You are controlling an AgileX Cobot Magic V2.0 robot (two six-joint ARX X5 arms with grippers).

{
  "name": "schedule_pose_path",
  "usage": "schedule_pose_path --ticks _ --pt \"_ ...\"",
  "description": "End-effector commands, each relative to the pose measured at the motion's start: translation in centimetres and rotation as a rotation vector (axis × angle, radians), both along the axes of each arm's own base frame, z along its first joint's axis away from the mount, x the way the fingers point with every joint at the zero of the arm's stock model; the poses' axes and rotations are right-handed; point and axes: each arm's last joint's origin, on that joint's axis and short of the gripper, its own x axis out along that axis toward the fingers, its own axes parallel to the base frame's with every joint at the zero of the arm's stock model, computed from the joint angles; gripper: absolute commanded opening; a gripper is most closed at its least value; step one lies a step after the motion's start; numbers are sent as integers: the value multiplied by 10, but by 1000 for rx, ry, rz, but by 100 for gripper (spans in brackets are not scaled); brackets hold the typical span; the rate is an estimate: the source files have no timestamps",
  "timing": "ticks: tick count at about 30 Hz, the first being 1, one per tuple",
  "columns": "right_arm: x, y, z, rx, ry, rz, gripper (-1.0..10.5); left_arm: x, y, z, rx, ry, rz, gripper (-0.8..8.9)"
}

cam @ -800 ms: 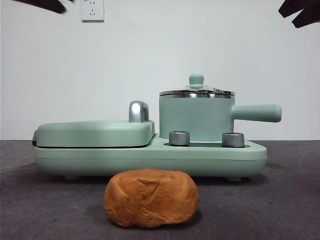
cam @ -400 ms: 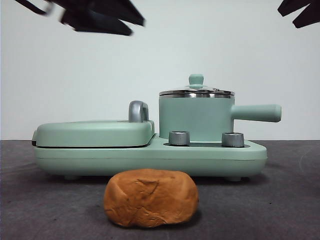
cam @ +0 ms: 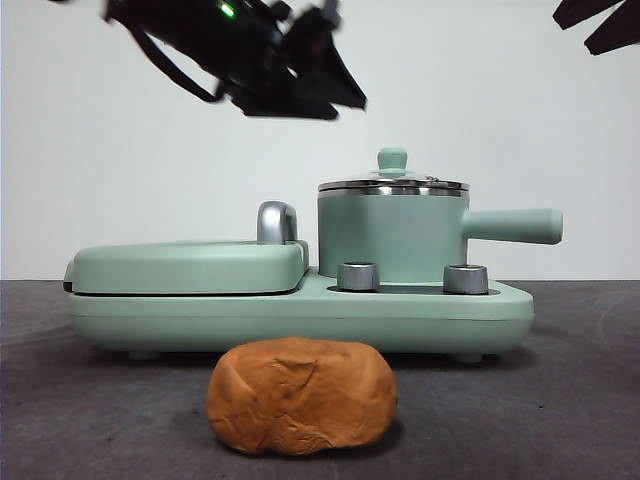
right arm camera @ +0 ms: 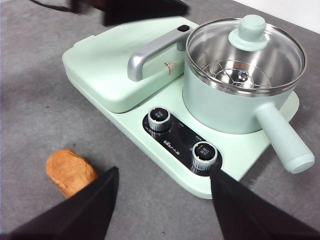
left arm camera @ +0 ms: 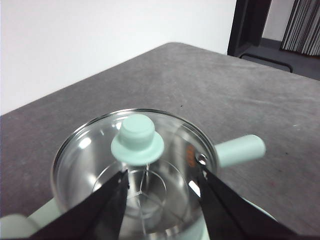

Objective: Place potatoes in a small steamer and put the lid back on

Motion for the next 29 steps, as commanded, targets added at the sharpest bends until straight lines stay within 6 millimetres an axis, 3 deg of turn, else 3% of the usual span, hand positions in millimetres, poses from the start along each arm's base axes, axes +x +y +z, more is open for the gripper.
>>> schedule_pose_path --ticks 1,8,12,22,29 --pt "0 1 6 19 -12 -5 290 15 -16 1 -11 -12 -9 228" --pt "0 1 6 28 -2 -17 290 48 -43 -4 -12 -20 -14 230" --pt "1 0 6 21 -4 -33 290 63 -53 -12 -4 -16 0 301" --pt "0 0 6 25 1 -36 290 71 -58 -30 26 8 39 301" --pt "0 0 6 23 2 -39 290 69 -60 -30 26 7 30 139"
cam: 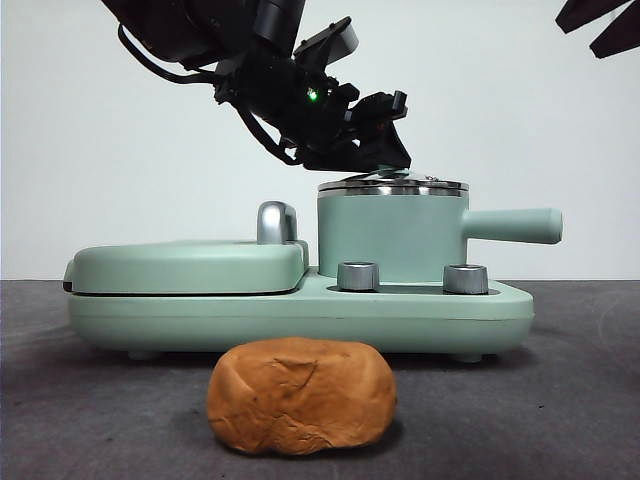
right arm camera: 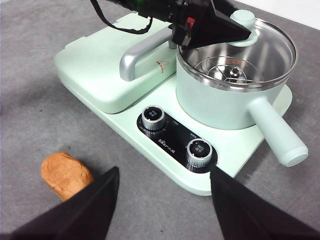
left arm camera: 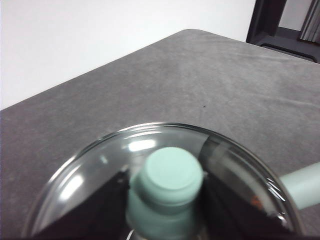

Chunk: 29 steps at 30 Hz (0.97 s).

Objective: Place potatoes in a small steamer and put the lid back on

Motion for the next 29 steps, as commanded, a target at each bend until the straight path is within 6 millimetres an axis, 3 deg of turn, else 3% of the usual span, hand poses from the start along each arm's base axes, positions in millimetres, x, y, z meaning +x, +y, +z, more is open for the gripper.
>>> schedule_pose_path --ticks 1,6,12,22,29 --pt "0 1 6 14 -13 -2 290 3 -7 0 -5 -13 -6 139" --pt "0 1 6 13 -12 -2 290 3 -7 0 -4 -14 -6 14" --pt "0 1 5 10 -5 -2 290 1 -6 7 -12 -32 -7 11" --pt "-1 0 3 0 19 -2 290 -17 8 54 -42 -98 -7 11" --pt "-2 0 2 -3 22 -1 290 -41 29 86 -26 -22 6 14"
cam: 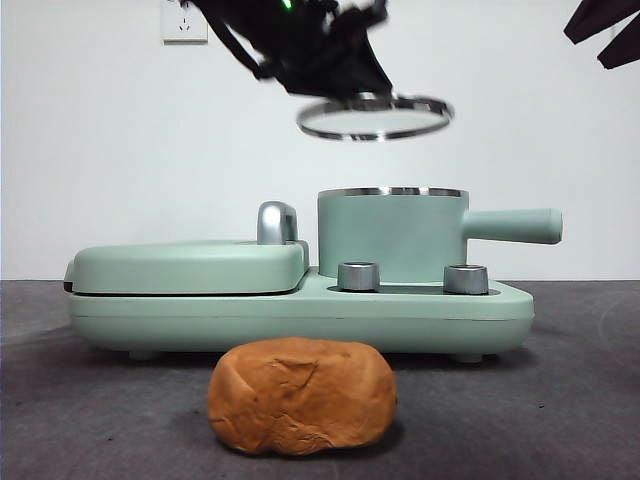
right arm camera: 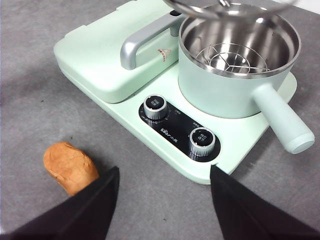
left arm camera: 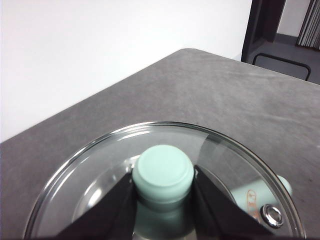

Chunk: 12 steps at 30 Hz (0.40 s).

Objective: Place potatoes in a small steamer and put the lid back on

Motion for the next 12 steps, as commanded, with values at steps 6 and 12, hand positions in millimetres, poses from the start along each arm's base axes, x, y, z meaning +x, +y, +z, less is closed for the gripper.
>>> schedule_pose_path --ticks 6,12 --pt "0 3 5 -17 -37 42 291 -27 23 46 -23 4 70 15" --pt "6 15 -2 -67 -16 128 343 -50 43 57 -4 14 119 15"
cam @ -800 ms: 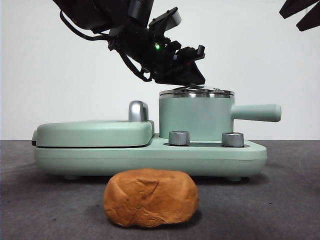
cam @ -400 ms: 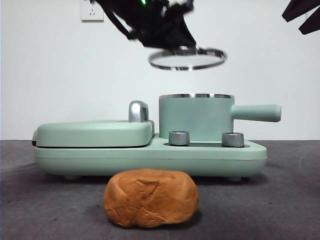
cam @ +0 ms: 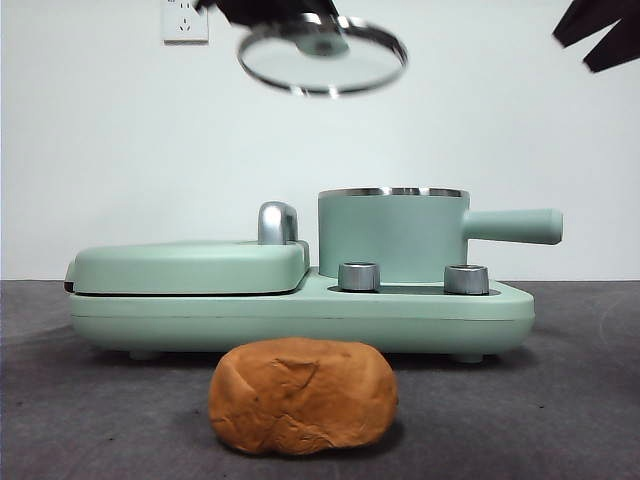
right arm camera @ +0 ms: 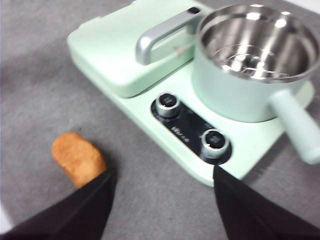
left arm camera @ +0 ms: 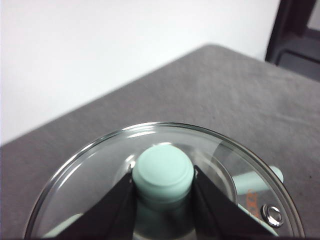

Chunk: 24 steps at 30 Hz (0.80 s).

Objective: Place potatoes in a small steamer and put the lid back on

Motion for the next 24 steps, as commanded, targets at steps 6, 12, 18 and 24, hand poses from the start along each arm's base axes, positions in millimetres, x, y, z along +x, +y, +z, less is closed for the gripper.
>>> schedule_pose_path --ticks 6,12,18,24 --pt "12 30 -11 -81 45 175 343 -29 23 -11 1 17 45 15" --pt "20 64 -27 -138 63 327 343 -55 41 -25 -1 42 66 15" --pt "27 98 -51 -191 97 435 344 -68 50 -16 -22 13 66 14" --pt "34 124 -79 -256 127 518 344 -73 54 -9 -38 -9 66 14"
